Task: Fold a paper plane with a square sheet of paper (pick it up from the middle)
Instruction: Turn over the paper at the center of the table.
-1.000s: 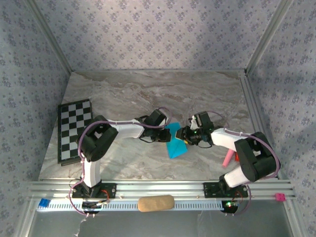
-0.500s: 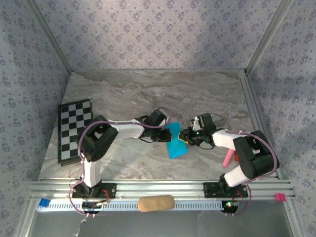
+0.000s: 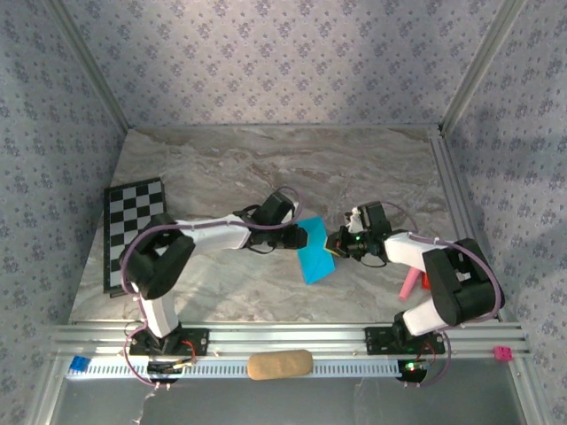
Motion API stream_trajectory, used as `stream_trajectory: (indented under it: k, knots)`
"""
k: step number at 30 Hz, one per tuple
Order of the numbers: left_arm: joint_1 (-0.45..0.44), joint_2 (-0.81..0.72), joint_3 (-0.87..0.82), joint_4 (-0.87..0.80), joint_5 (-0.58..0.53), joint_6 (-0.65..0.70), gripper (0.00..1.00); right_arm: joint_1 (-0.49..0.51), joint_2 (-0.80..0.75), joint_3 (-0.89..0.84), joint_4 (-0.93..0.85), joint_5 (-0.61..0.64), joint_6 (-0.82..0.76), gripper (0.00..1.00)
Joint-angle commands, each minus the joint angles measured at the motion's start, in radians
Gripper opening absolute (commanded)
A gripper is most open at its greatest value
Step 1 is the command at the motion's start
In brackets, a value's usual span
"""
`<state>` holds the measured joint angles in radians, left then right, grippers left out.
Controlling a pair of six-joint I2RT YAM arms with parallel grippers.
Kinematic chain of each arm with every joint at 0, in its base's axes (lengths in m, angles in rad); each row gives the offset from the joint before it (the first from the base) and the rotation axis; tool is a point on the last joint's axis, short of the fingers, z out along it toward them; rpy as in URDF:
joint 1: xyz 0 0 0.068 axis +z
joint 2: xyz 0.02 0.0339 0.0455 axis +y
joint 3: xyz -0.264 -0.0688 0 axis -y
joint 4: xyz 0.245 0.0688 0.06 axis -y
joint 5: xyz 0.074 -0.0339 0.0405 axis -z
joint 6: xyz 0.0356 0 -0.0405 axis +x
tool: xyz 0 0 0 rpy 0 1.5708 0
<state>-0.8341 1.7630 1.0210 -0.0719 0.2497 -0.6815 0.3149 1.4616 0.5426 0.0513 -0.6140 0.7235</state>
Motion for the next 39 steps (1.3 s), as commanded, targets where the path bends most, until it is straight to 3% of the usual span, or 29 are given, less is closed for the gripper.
stream_trajectory:
  k: [1,8,13,24,26,32,39]
  knots:
    - [-0.002,-0.098,-0.045,0.012,-0.087,-0.009,0.35,-0.010,-0.058,0.064,-0.122,0.017,-0.068,0.04]
    - [0.020,-0.280,-0.149,0.010,-0.219,-0.033,0.40,0.007,-0.197,0.251,-0.496,0.289,-0.307,0.04]
    - [0.048,-0.396,-0.233,0.027,-0.277,-0.068,0.43,0.039,-0.231,0.380,-0.670,0.512,-0.420,0.04]
    - [0.092,-0.610,-0.383,0.005,-0.391,-0.162,0.50,0.275,-0.084,0.626,-0.914,1.210,-0.460,0.04]
    - [0.092,-0.654,-0.408,-0.010,-0.426,-0.184,0.50,0.321,-0.038,0.642,-0.925,1.291,-0.450,0.04]
    - [0.093,-0.809,-0.470,-0.086,-0.553,-0.250,0.50,0.456,0.144,0.714,-0.924,1.336,-0.394,0.03]
    - [0.095,-0.970,-0.494,-0.220,-0.659,-0.277,0.51,0.603,0.403,0.865,-0.918,1.163,-0.346,0.04]
